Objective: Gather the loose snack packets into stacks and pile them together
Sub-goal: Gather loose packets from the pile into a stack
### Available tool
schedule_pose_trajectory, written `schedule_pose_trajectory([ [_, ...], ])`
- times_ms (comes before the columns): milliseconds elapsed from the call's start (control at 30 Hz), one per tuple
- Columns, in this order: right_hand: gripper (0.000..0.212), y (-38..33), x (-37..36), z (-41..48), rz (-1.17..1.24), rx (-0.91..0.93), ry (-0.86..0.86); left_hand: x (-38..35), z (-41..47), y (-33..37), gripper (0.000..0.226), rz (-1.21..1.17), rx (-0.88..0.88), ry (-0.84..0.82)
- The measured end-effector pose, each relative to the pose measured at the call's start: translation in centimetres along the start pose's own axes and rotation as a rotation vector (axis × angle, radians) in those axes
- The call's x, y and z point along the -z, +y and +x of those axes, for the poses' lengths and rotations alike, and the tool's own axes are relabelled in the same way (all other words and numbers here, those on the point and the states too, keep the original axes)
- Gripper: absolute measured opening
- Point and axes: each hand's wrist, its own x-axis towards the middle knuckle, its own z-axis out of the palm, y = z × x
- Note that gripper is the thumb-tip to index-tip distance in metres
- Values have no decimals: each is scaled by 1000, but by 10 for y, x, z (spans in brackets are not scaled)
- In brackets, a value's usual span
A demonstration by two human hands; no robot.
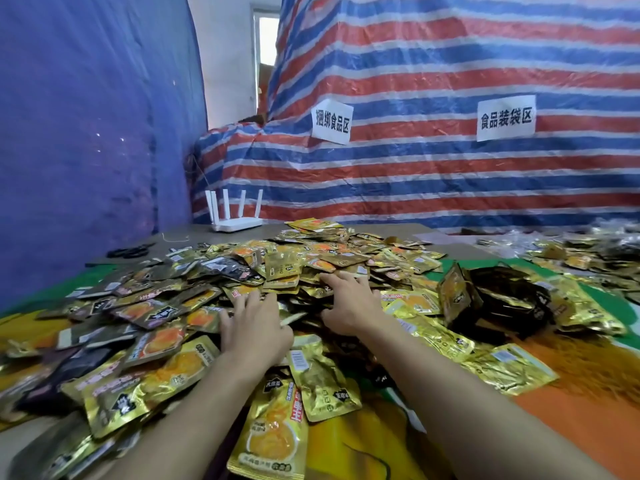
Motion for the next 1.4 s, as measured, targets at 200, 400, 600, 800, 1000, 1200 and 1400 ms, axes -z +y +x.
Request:
schedule_pose_trajectory([
  [200, 49, -8, -21, -1, -175, 4, 367, -6, 6, 1, 27, 53, -97, 211],
  [400, 29, -7, 0, -11, -8, 91, 374, -12, 13, -5, 68, -53, -57, 100],
  [600, 28, -3, 23, -31, 38, 232, 340, -15, 12, -4, 93, -64, -81, 185],
  [800, 24, 19, 30, -44, 692, 308, 142, -15, 12, -8, 53, -258, -247, 323],
  [1000, 17, 26, 31, -49, 1171, 175, 198, -6, 9, -2, 37, -836, -367, 282],
  [1200, 18, 15, 27, -46, 1411, -12, 240, -3, 2, 3, 88, -1004, -395, 17],
  [1400, 13, 12, 29, -45, 1493, 19, 373, 0, -2, 11, 89, -1269, -344, -1],
])
